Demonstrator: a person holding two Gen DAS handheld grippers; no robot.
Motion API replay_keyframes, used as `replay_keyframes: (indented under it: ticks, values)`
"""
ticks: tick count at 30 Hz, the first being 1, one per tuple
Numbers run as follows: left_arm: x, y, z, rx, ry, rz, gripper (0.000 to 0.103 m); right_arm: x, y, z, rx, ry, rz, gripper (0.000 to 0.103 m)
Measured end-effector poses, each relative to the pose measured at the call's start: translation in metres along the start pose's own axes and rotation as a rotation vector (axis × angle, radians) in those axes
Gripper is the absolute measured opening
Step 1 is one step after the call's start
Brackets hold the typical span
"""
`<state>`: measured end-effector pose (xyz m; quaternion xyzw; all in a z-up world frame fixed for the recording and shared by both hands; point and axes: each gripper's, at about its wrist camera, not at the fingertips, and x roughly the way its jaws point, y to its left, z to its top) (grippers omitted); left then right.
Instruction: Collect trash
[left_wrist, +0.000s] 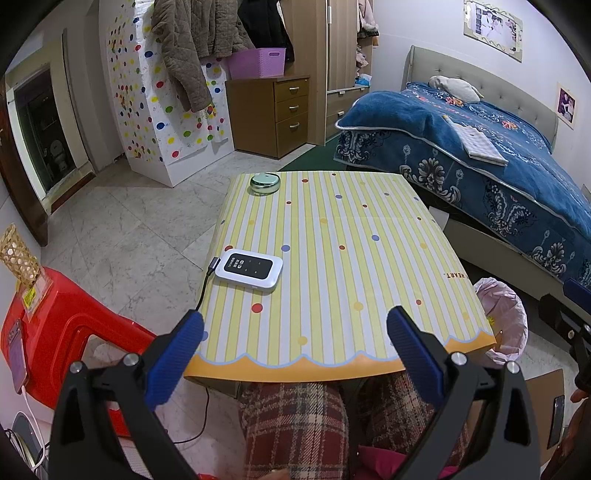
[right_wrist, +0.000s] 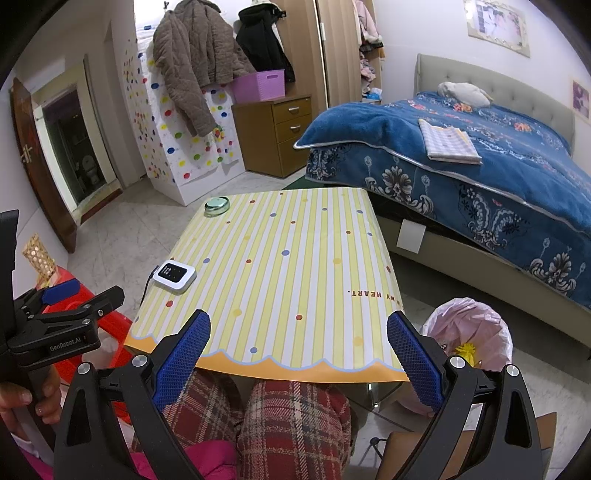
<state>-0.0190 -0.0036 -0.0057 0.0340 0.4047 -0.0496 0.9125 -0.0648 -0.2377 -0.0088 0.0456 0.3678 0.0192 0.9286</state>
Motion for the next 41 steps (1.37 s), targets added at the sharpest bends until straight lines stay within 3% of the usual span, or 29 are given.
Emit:
replay_keyframes:
  ticks: [30, 36, 38, 41]
  values:
    - [0.000, 0.000, 0.000, -0.016, -0.010, -0.003, 0.097, 0.002, -0.005, -0.002, 0.012, -0.001, 0.002, 0.095]
    - [0.006, -0.003, 0.003, 0.001, -0.010, -0.011, 0.097, 0.008, -0.026, 0.000, 0.036, 0.005, 0.001, 0.095]
    - [0.013, -0.006, 0.004, 0.014, -0.019, 0.008, 0.097, 0.014, -0.044, -0.004, 0.057, 0.006, -0.029, 0.095]
    - [0.024, -0.008, 0.006, 0.029, -0.025, -0.026, 0.097, 0.026, -0.072, -0.017, 0.073, 0.010, -0.090, 0.095]
